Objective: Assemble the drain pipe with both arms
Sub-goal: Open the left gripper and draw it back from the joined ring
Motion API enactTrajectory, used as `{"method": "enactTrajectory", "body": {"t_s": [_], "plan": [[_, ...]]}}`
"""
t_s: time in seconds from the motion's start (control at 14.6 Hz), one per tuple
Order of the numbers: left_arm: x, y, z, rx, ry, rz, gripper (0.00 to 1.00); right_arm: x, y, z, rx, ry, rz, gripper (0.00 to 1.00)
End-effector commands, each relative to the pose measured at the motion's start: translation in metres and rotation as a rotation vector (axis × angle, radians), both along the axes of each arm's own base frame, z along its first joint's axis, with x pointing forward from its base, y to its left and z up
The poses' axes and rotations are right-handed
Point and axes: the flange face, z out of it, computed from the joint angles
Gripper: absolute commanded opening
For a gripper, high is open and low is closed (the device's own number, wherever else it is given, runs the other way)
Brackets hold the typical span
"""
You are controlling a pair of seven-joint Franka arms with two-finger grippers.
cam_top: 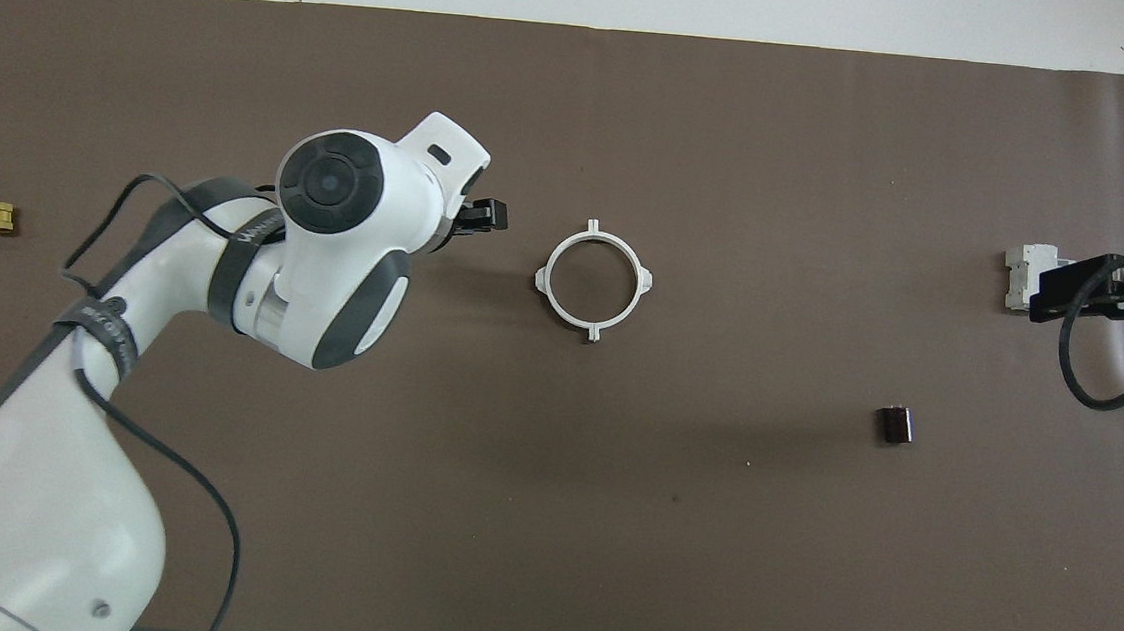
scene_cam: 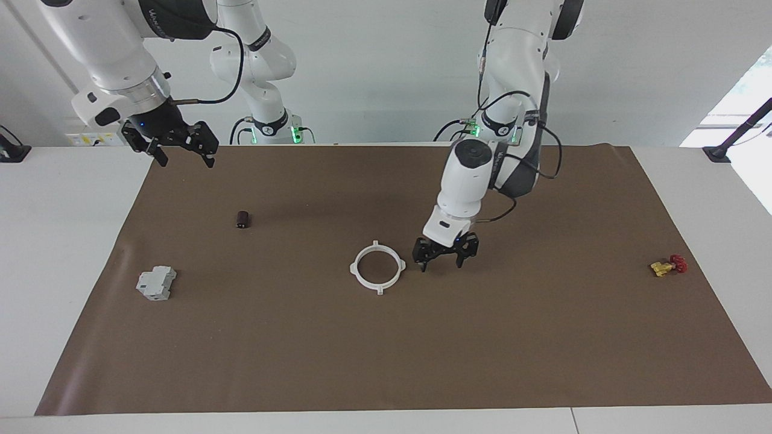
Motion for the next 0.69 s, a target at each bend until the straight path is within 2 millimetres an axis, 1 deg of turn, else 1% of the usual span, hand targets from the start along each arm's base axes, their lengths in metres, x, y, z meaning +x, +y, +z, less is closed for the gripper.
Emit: {"method": "enactTrajectory", "body": {"t_s": [0.0,0.07,0.27,0.41,0.48,0.55,0.62], "plan": [[-0.014,0.075,0.039,0.040,0.068,-0.062,1.00,-0.001,0.000,0.003,0.003,-0.019,0.025,1.00],[-0.012,0.097,0.048,0.049,0.084,-0.068,1.00,-0.001,0.001,0.003,0.002,-0.019,0.023,1.00],[-0.010,0.162,0.083,0.057,0.094,-0.058,1.00,0.000,-0.001,0.004,-0.009,-0.023,0.020,1.00],[-0.020,0.194,0.108,0.063,0.120,-0.054,1.00,0.000,-0.002,0.004,-0.011,-0.023,0.019,1.00],[-0.022,0.207,0.117,0.063,0.128,-0.031,1.00,0.000,-0.002,0.004,-0.011,-0.023,0.019,1.00],[-0.024,0.225,0.131,0.058,0.123,-0.002,1.00,0.000,-0.001,0.004,-0.009,-0.023,0.019,1.00],[-0.023,0.235,0.139,0.055,0.121,0.017,1.00,0.000,-0.002,0.004,-0.009,-0.023,0.017,1.00]]}}
